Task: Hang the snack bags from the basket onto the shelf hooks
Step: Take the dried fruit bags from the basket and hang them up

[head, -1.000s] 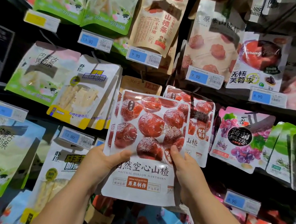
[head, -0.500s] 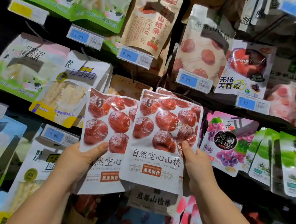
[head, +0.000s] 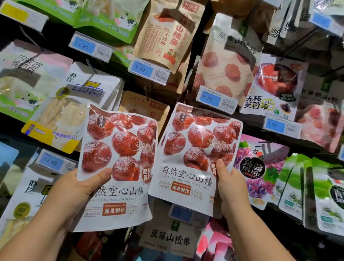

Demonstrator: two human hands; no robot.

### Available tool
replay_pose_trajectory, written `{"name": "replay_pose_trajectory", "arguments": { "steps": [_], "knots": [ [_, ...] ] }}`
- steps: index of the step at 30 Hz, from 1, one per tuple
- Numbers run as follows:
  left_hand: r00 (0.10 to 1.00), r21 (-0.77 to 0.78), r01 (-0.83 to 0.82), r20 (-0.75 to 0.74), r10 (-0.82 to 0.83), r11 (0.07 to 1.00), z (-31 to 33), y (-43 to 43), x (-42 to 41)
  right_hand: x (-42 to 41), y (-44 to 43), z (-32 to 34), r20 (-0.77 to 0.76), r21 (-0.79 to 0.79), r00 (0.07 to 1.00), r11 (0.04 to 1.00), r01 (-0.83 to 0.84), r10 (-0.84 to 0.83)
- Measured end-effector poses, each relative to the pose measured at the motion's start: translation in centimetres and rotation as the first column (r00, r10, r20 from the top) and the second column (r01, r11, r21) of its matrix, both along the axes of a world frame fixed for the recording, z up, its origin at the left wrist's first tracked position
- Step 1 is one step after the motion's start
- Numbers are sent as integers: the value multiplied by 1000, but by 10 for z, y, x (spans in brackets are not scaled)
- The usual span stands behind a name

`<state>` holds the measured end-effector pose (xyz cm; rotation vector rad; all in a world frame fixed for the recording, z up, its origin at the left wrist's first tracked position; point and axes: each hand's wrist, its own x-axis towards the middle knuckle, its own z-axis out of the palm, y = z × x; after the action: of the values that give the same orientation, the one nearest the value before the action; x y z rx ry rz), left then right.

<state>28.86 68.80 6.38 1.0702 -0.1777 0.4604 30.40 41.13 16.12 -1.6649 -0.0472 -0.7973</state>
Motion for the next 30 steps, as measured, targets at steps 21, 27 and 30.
{"name": "replay_pose_trajectory", "arguments": {
  "steps": [21,27,30],
  "knots": [
    [998,14,31,-59,-31,999,-3,19,0,9,-1,18,-8,-107,995,990,93,-95],
    [999,-20,34,-41,-35,999,0,17,-4,6,-4,19,-18,-94,996,992,88,-90],
    [998,-13,33,-49,-34,999,-1,19,-4,6,-6,21,-34,-98,994,991,96,-100]
  ]
}}
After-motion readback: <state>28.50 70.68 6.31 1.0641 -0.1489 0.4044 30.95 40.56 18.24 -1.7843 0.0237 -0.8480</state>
